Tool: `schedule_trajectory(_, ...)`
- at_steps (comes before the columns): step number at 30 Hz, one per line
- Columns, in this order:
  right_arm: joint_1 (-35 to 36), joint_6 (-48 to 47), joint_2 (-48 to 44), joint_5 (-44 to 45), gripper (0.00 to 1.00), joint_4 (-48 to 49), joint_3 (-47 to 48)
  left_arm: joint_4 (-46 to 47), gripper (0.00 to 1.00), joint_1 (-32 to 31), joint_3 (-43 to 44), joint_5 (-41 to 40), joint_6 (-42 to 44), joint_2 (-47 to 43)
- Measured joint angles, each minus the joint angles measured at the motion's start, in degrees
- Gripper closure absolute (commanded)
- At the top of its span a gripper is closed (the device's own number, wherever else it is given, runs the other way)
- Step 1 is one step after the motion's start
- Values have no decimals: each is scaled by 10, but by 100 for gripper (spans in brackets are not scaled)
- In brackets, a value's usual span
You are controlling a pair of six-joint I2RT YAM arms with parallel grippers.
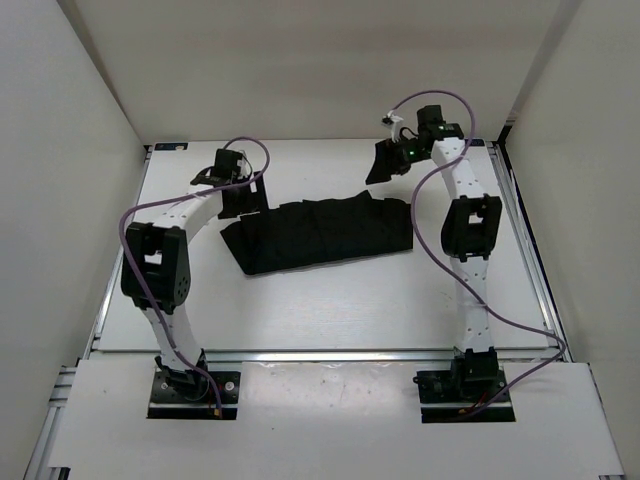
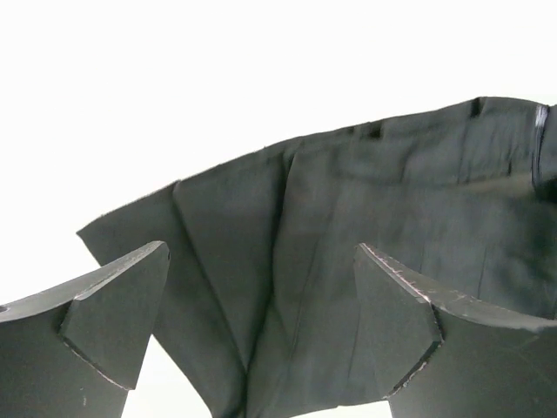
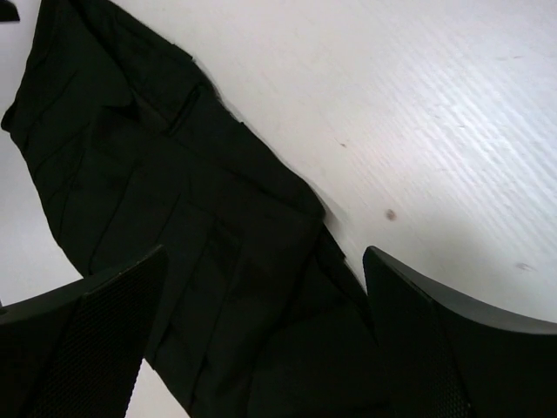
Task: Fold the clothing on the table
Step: Fold the skirt
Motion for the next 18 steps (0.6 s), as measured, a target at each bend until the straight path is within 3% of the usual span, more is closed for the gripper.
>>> schedule_trajectory(13, 47, 0, 62, 59, 7, -24, 11, 17, 5, -15, 38, 7, 23, 67)
schedule_trajectory(18, 51, -3, 62, 67, 16, -24, 11, 27, 11, -18, 42, 9, 24, 77)
